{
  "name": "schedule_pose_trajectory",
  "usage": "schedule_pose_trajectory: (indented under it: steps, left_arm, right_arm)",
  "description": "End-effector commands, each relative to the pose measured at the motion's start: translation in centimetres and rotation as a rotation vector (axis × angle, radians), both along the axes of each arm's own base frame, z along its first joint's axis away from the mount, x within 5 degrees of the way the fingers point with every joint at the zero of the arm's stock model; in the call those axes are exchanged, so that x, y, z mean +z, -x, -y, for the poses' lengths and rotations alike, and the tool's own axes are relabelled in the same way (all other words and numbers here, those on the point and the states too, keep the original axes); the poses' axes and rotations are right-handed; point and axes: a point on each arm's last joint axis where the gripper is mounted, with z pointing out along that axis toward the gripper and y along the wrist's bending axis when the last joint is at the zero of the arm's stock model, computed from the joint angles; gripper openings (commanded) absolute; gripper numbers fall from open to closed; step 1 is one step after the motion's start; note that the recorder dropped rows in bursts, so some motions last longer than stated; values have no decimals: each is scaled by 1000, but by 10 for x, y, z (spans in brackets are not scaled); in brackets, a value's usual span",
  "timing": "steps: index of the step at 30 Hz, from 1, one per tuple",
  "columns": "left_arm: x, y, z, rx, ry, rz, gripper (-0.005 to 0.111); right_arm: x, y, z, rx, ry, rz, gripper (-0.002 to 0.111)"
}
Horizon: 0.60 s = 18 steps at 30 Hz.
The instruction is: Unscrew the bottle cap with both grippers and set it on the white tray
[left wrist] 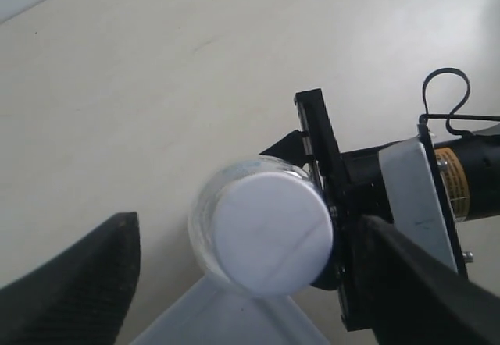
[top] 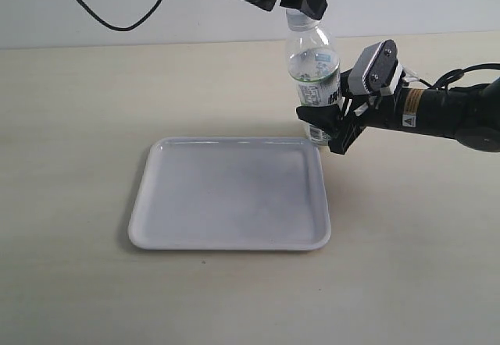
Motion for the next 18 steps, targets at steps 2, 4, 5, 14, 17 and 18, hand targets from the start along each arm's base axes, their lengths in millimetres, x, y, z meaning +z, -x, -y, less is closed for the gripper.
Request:
schedule_pose_trajectory:
  steps: [2, 4, 5, 14, 17, 18]
  left_arm:
    - [4, 0, -1, 6, 4, 9, 72]
    - [0, -1, 0, 6, 0, 3, 72]
    - [-1, -1, 0, 7, -1, 2, 72]
    - [-4, -4, 2, 18, 15, 13, 70]
    - [-4, -4, 2, 18, 15, 13, 60]
    - [-4, -4, 2, 18, 16, 11, 55]
  right_arm:
    - [6, -1, -2, 9, -53, 25, 0]
    - [6, -1, -2, 9, -53, 25, 0]
    - [6, 0, -3, 10, -52, 25, 0]
    - [6, 0, -3, 10, -52, 25, 0]
    - [6, 0, -3, 11, -54, 26, 0]
    - [6, 0, -3, 11, -54, 26, 0]
